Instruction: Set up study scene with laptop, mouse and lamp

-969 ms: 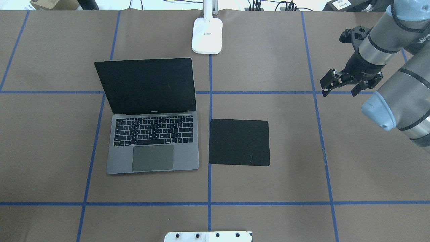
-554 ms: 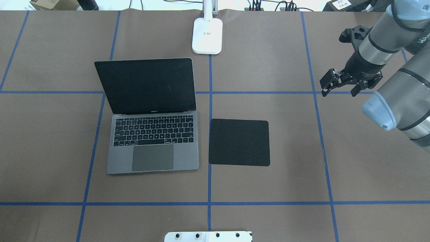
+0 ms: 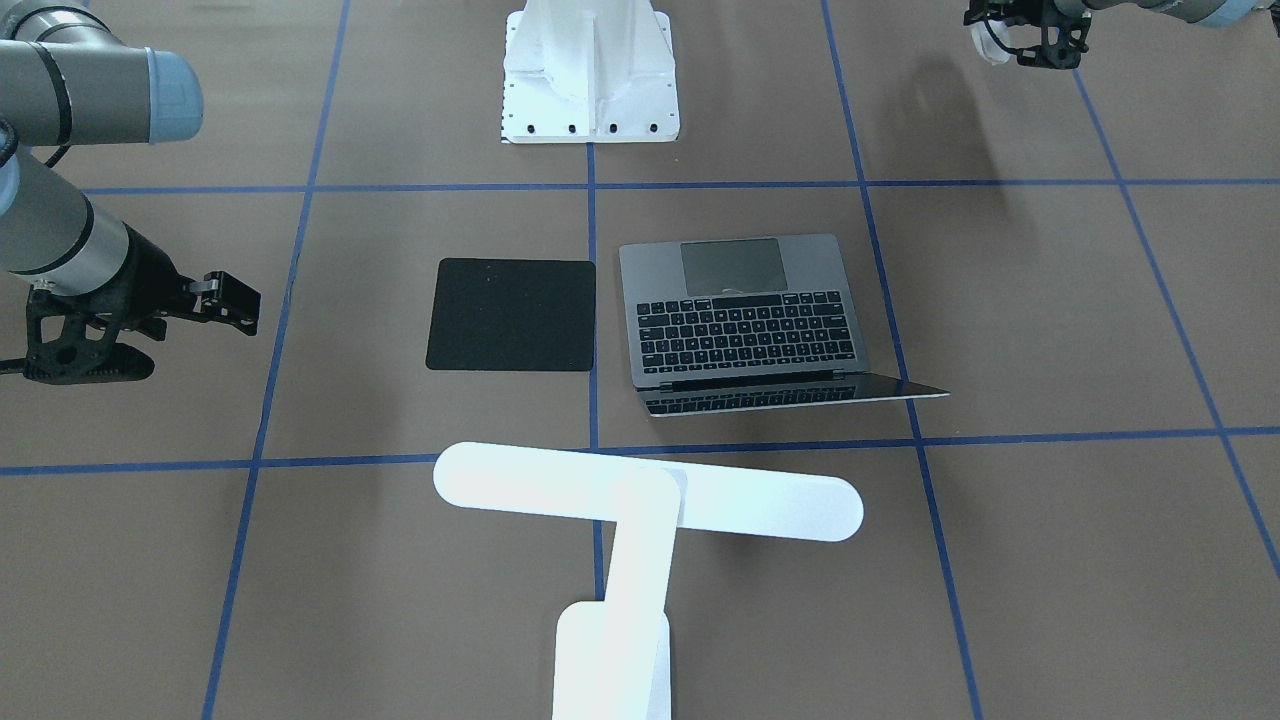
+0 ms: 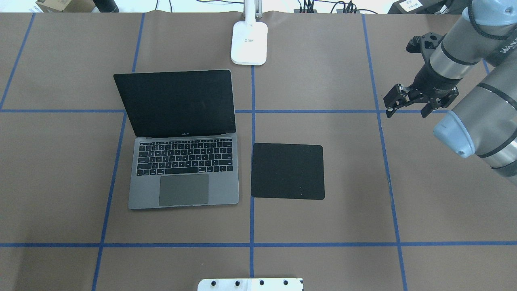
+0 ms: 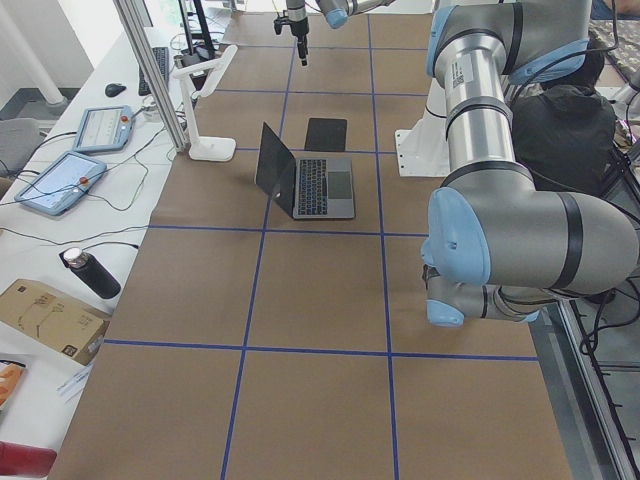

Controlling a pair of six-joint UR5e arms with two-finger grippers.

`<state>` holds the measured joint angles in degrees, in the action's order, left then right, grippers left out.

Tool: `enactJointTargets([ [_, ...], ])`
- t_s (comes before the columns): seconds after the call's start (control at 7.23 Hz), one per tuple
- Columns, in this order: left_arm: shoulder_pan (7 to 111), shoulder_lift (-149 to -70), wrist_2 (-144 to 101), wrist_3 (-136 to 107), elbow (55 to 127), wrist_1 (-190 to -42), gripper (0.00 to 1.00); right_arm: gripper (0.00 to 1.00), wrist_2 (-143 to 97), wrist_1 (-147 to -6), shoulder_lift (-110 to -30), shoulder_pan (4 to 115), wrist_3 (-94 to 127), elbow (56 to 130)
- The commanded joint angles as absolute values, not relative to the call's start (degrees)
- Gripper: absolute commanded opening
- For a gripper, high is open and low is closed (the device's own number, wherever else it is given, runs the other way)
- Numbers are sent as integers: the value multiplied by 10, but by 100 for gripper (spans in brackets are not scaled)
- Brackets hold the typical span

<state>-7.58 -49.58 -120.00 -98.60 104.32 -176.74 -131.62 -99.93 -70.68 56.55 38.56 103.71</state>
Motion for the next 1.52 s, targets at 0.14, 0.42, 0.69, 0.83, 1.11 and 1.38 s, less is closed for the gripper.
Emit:
enactJointTargets([
  [0.14,-28,-526,-1208,-984,1143,-1674,36,99,-1315,-1000,-708,555,384,1026],
  [0.42,40,-570,-1210,-956,1155,-1634,34,99,-1316,-1001,-708,551,385,1025],
  [0.69,75,-624,-1215,-947,1210,-1471,33,99,-1316,-1000,-708,549,383,1018],
  [0.83,102,-674,-1234,-922,1231,-1376,33,99,-1316,-1000,-707,549,382,1014],
  [1.11,164,-822,-1283,-920,1235,-1196,33,99,-1316,-1000,-707,549,381,1010],
  [1.38,192,-958,-1284,-919,1231,-1042,31,99,-1315,-992,-708,549,380,1003],
])
